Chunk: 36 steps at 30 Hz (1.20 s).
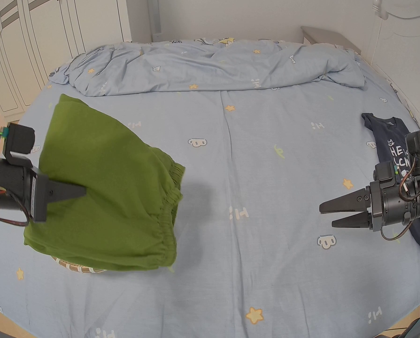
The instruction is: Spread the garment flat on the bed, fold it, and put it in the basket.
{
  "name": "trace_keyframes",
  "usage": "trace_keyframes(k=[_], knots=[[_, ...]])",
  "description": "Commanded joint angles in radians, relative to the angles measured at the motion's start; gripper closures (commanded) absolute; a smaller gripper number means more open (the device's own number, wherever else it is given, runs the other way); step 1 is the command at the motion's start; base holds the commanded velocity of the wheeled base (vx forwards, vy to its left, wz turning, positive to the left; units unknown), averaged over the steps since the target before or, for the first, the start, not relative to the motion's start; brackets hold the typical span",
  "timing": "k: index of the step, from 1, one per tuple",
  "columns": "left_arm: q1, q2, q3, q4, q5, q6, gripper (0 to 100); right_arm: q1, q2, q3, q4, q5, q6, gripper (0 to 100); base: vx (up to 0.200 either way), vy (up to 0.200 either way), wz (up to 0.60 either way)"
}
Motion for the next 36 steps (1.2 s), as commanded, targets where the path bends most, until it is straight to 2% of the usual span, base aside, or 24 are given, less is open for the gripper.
trace_keyframes(k=[1, 6, 11, 16, 18, 22, 25, 30, 31, 36], knots=[[0.223, 0.079, -0.027, -0.106, -0.037, 0.010, 100, 0.001, -0.001, 0.003, 0.001, 0.001, -0.001, 0, 0.000, 0.000, 0.00], [0.387, 0.274, -0.064, -0.163, -0.156, 0.005, 100, -0.001, -0.004, 0.006, 0.001, 0.001, -0.001, 0, 0.000, 0.000, 0.00], [0.490, 0.458, -0.089, -0.163, -0.165, 0.014, 100, -0.001, -0.021, 0.009, 0.002, 0.001, -0.001, 0, 0.000, 0.000, 0.00], [0.508, 0.552, -0.084, -0.162, -0.165, 0.016, 100, -0.001, -0.027, 0.009, 0.002, 0.001, -0.001, 0, 0.000, 0.000, 0.00], [0.514, 0.621, -0.081, -0.151, -0.150, 0.017, 100, 0.001, -0.034, 0.011, 0.002, 0.001, -0.001, 0, 0.000, 0.000, 0.00], [0.508, 0.644, -0.079, -0.139, -0.098, 0.008, 100, 0.001, -0.040, 0.014, 0.004, 0.001, -0.001, 0, 0.000, 0.000, 0.00], [0.488, 0.641, -0.075, -0.136, -0.027, -0.001, 100, 0.001, -0.044, 0.020, 0.004, 0.001, -0.001, 0, 0.000, 0.000, 0.00], [0.439, 0.613, -0.072, -0.136, -0.024, -0.064, 100, 0.001, -0.048, 0.023, 0.004, 0.001, -0.001, 0, 0.000, 0.000, 0.00], [0.433, 0.601, -0.072, -0.136, -0.024, -0.076, 0, 0.001, -0.051, 0.023, 0.004, 0.001, 0.001, 0, 0.000, 0.000, 0.00], [0.419, 0.481, -0.052, -0.136, -0.024, -0.098, 0, 0.001, -0.053, 0.023, 0.004, 0.001, -0.001, 0, 0.000, 0.000, 0.00]])
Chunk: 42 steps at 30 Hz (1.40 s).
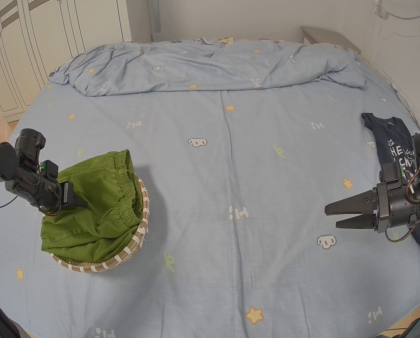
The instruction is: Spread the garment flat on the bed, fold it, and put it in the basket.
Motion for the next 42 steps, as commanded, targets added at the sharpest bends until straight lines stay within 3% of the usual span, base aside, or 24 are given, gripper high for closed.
trace_keyframes(k=[1, 6, 10, 11, 12, 15, 18, 19, 22, 23, 26, 31, 37, 42], knots=[[-0.014, -0.125, 0.026, -0.001, 0.001, -0.005, 0, 0.000, -0.005, 0.001, -0.002, 0.001, -0.001, 0, 0.000, 0.000, 0.00], [-0.040, -0.306, 0.079, -0.001, 0.002, -0.007, 0, 0.002, -0.007, 0.015, -0.005, -0.009, -0.010, 0, 0.000, 0.000, 0.00], [-0.094, -0.599, 0.216, -0.001, 0.002, -0.010, 0, 0.014, -0.102, 0.059, -0.002, -0.130, -0.085, 0, 0.000, 0.000, 0.00], [-0.094, -0.599, 0.216, -0.001, 0.002, -0.010, 0, 0.014, -0.102, 0.059, -0.002, -0.130, -0.085, 0, 0.000, 0.000, 0.00], [-0.103, -0.711, 0.285, -0.001, 0.004, -0.010, 0, 0.014, -0.142, 0.076, -0.002, -0.191, -0.131, 0, 0.000, 0.000, 0.00], [-0.098, -0.893, 0.397, -0.001, 0.010, -0.008, 0, -0.035, -0.260, 0.121, 0.021, -0.246, -0.196, 0, 0.000, 0.000, 0.00], [-0.091, -0.985, 0.454, -0.003, 0.022, -0.010, 0, -0.063, -0.341, 0.145, 0.054, -0.257, -0.235, 0, 0.000, 0.000, 0.00], [-0.078, -1.111, 0.532, -0.001, 0.031, -0.013, 0, -0.106, -0.459, 0.160, 0.133, -0.259, -0.280, 0, 0.000, 0.000, 0.00], [-0.072, -1.225, 0.607, -0.001, 0.030, -0.013, 0, -0.161, -0.577, 0.159, 0.242, -0.259, -0.294, 0, 0.000, 0.000, 0.00], [-0.077, -1.315, 0.684, -0.001, 0.030, -0.011, 0, -0.204, -0.672, 0.162, 0.337, -0.259, -0.306, 0, 0.000, 0.000, 0.00], [-0.084, -1.433, 0.779, -0.003, 0.021, -0.011, 0, -0.221, -0.809, 0.200, 0.428, -0.260, -0.308, 0, 0.000, 0.000, 0.00], [-0.126, -1.561, 0.880, -0.003, 0.019, -0.016, 0, -0.221, -1.005, 0.312, 0.451, -0.259, -0.309, 0, 0.000, 0.000, 0.00], [-0.192, -1.720, 0.964, -0.003, 0.021, -0.027, 0, -0.252, -1.100, 0.369, 0.482, -0.259, -0.311, 0, 0.000, 0.000, 0.00], [-0.167, -1.802, 1.015, -0.014, 0.017, -0.048, 0, -0.244, -1.200, 0.444, 0.480, -0.269, -0.309, 0, 0.000, 0.000, 0.00]])
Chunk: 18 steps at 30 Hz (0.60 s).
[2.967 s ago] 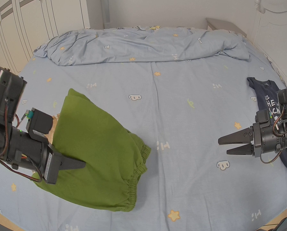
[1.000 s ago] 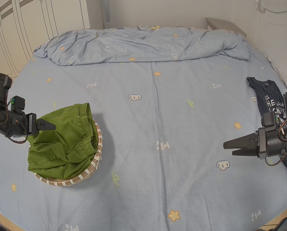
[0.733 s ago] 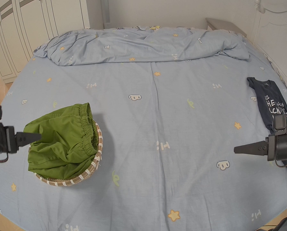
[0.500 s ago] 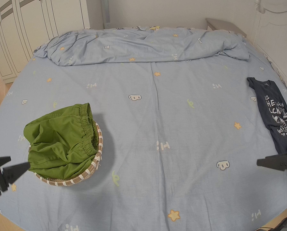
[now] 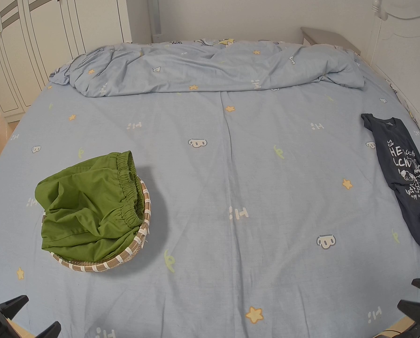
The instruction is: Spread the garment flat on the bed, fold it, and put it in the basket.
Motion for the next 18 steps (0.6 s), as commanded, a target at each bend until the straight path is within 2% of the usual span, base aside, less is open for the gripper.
trace_keyframes(k=[1, 4, 7, 8, 10, 11, 12, 13, 16, 17, 18], knots=[[-0.012, -0.193, 0.093, -0.010, -0.002, -0.023, 0, -0.018, -0.203, 0.105, 0.023, -0.013, -0.007, 0, 0.000, 0.000, 0.00], [-0.001, -0.232, 0.099, -0.020, 0.009, -0.045, 0, -0.015, -0.217, 0.160, 0.002, -0.106, -0.020, 0, 0.000, 0.000, 0.00], [0.006, -0.241, 0.128, -0.075, 0.062, 0.015, 0, -0.015, -0.217, 0.229, -0.110, -0.234, -0.047, 0, 0.000, 0.000, 0.00], [0.006, -0.241, 0.131, -0.079, 0.068, 0.020, 0, -0.015, -0.217, 0.234, -0.120, -0.240, -0.047, 0, 0.000, 0.000, 0.00], [0.006, -0.241, 0.211, -0.241, 0.206, 0.035, 0, -0.015, -0.217, 0.352, -0.328, -0.381, -0.053, 0, 0.000, 0.000, 0.00], [0.006, -0.241, 0.211, -0.241, 0.206, 0.035, 0, -0.015, -0.217, 0.352, -0.328, -0.381, -0.053, 0, 0.000, 0.000, 0.00], [0.006, -0.241, 0.252, -0.336, 0.269, 0.037, 0, -0.015, -0.217, 0.413, -0.463, -0.438, -0.058, 0, 0.000, 0.000, 0.00], [0.006, -0.241, 0.271, -0.388, 0.305, 0.033, 0, -0.015, -0.217, 0.462, -0.591, -0.458, -0.066, 0, 0.000, 0.000, 0.00], [0.006, -0.241, 0.272, -0.376, 0.305, 0.044, 0, -0.015, -0.217, 0.462, -0.594, -0.481, -0.092, 0, 0.000, 0.000, 0.00], [0.006, -0.241, 0.272, -0.368, 0.305, 0.046, 0, -0.015, -0.215, 0.462, -0.577, -0.537, -0.113, 0, 0.000, 0.000, 0.00], [0.006, -0.241, 0.272, -0.368, 0.305, 0.046, 0, -0.015, -0.215, 0.462, -0.575, -0.539, -0.115, 0, 0.000, 0.000, 0.00]])
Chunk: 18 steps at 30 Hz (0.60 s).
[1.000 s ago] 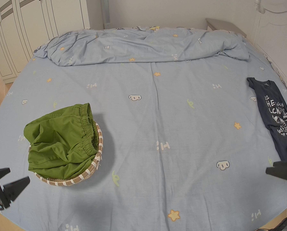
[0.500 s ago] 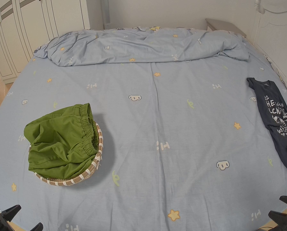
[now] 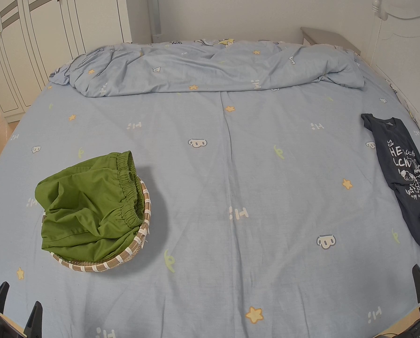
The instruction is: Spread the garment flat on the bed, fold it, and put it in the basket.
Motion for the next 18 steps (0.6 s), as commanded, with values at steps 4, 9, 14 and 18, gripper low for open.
trace_keyframes(k=[4, 9, 14, 18], knots=[[0.002, -0.019, 0.077, -0.097, 0.091, 0.023, 0, 0.000, -0.002, 0.123, -0.038, -0.125, -0.066, 0, 0.000, 0.000, 0.00], [0.002, -0.019, 0.077, -0.096, 0.091, 0.026, 0, 0.000, -0.002, 0.123, -0.009, -0.091, -0.107, 0, 0.000, 0.000, 0.00], [0.002, -0.019, 0.077, -0.096, 0.091, 0.031, 0, 0.000, -0.002, 0.123, -0.009, -0.073, -0.124, 0, 0.000, 0.000, 0.00], [0.002, -0.019, 0.077, -0.096, 0.091, 0.031, 0, 0.000, -0.002, 0.123, -0.009, -0.074, -0.121, 0, 0.000, 0.000, 0.00]])
